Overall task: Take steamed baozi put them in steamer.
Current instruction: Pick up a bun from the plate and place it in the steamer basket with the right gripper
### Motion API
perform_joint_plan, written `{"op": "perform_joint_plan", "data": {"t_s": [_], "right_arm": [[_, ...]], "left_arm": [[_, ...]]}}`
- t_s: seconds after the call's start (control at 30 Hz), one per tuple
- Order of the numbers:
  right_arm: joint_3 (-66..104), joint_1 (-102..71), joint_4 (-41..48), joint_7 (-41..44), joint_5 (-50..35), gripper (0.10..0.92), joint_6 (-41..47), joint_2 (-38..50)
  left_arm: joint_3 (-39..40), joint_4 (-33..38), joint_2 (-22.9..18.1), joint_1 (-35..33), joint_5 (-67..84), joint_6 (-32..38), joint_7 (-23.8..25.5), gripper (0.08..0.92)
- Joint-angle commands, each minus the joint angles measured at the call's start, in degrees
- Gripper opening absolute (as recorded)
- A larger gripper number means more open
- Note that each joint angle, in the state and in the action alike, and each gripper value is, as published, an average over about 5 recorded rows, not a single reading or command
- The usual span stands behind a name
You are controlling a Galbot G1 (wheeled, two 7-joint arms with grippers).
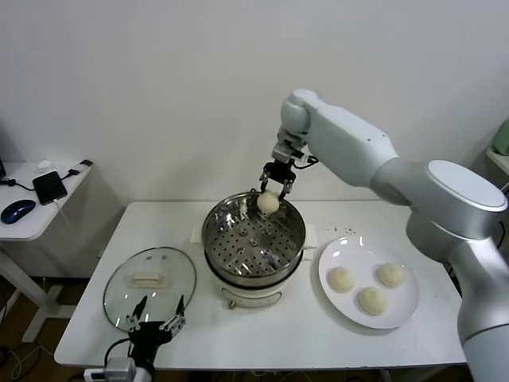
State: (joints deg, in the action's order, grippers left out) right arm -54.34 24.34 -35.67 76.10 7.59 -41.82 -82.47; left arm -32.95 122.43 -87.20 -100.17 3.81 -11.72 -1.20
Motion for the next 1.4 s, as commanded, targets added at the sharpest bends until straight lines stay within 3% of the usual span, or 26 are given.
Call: {"op": "perform_joint_plan", "data": {"t_s": [0.03, 0.83, 0.93, 1.2, 1.4], "right_arm": [[0.4, -3.4, 2.4, -7.8, 8.5, 0.535, -6.9, -3.1], [2.4, -6.8, 2.9, -12.4, 15.7, 0.538, -7.1, -4.4], [2.4, -6.6, 2.6, -11.2, 14.4, 0.583, -5.2, -4.3], [2.9, -2.8, 0.7, 0.1, 5.2, 0.795, 2.1, -2.7], [5.5, 1.3, -2.5, 7.5, -2.1, 0.822, 8.3, 0.7]], "left_arm": [[0.0, 0.0, -0.1, 0.0, 0.1, 0.1, -0.2, 0.823], [0.3, -1.1, -0.4, 0.3, 0.1, 0.3, -0.4, 0.823], [0.4, -1.2, -0.5, 0.4, 0.1, 0.3, -0.4, 0.823], [0.5, -1.1, -0.6, 0.3, 0.0, 0.2, -0.4, 0.823], [0.8, -1.0, -0.7, 0.3, -0.1, 0.1, -0.4, 0.823]]}}
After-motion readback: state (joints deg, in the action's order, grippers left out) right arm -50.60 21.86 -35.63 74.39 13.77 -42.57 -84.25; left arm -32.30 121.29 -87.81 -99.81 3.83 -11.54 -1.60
